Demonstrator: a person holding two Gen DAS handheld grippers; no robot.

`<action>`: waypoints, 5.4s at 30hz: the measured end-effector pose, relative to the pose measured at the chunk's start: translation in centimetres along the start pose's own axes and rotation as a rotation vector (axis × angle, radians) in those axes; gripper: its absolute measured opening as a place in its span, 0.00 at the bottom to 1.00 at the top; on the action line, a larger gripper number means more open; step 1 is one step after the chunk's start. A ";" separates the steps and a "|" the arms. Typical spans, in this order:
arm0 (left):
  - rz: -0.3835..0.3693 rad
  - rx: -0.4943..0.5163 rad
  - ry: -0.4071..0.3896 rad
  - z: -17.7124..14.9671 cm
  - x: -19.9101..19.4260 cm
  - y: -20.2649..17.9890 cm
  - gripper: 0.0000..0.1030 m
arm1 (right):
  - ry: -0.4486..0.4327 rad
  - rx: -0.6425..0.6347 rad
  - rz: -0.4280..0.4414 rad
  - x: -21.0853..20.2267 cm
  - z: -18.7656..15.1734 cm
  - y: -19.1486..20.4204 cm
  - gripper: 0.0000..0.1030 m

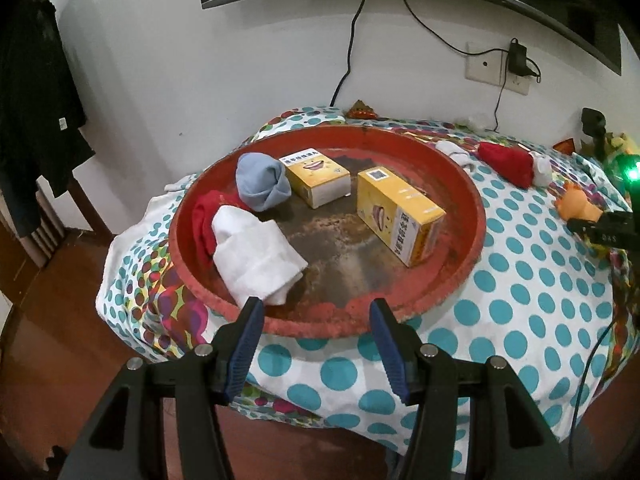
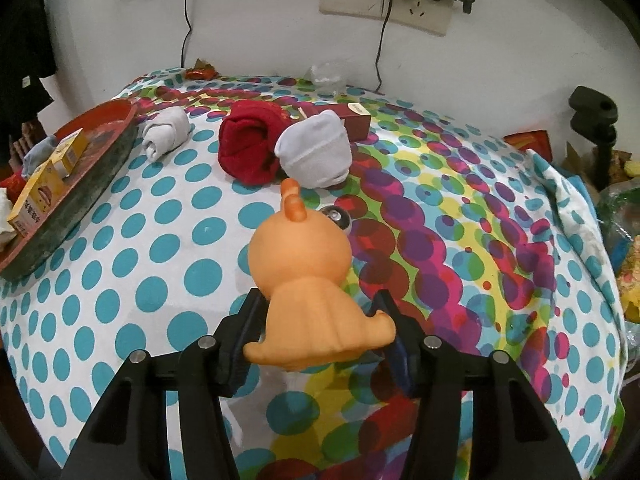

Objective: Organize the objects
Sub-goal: 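Carry the orange duck onto the red tray and open the right tool, then move the right tool to the white sock on the cover and grasp it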

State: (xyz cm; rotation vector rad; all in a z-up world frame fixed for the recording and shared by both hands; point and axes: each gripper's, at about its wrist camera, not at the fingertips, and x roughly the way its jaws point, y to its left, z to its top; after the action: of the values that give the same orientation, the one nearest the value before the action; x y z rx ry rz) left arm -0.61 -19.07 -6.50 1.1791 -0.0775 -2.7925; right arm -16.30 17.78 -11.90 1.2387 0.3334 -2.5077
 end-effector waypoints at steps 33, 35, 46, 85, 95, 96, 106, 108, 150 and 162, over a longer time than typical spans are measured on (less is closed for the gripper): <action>-0.002 -0.125 -0.038 -0.6 -0.9 4.4 0.55 | -0.103 -0.162 0.149 -4.5 5.0 16.7 0.50; -0.001 -0.132 -0.045 -0.5 -1.1 4.7 0.55 | -0.106 -0.186 0.160 -4.4 5.6 18.0 0.50; 0.021 -0.185 -0.049 -0.5 -1.2 6.3 0.55 | -0.057 -0.271 0.159 -2.2 7.1 22.8 0.50; 0.009 -0.227 -0.012 -0.8 -0.7 7.3 0.55 | -0.008 -0.395 0.351 -0.3 8.3 33.2 0.54; 0.011 -0.209 -0.012 -0.8 -0.5 6.8 0.55 | -0.037 -0.376 0.349 -1.9 8.3 31.5 0.61; 0.013 -0.205 -0.012 -0.8 -0.5 6.7 0.55 | -0.041 -0.372 0.349 -2.1 8.3 31.3 0.62; 0.020 -0.159 -0.010 -0.9 -0.3 5.6 0.55 | -0.070 -0.335 0.322 -3.9 7.9 27.9 0.63; 0.026 -0.147 -0.007 -0.9 -0.2 5.4 0.55 | -0.076 -0.327 0.310 -4.2 7.9 27.0 0.63; -0.103 0.095 -0.010 4.2 0.8 -6.9 0.55 | -0.015 0.013 -0.015 5.4 7.9 -0.2 0.63; -0.196 0.170 0.008 9.0 3.9 -14.9 0.55 | -0.023 0.010 0.104 6.8 8.7 -1.5 0.44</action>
State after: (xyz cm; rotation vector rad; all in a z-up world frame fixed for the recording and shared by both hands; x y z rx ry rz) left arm -10.99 -4.73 -4.37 1.3003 -0.2142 -3.0018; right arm -27.07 14.86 -12.09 1.1984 0.2443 -2.4369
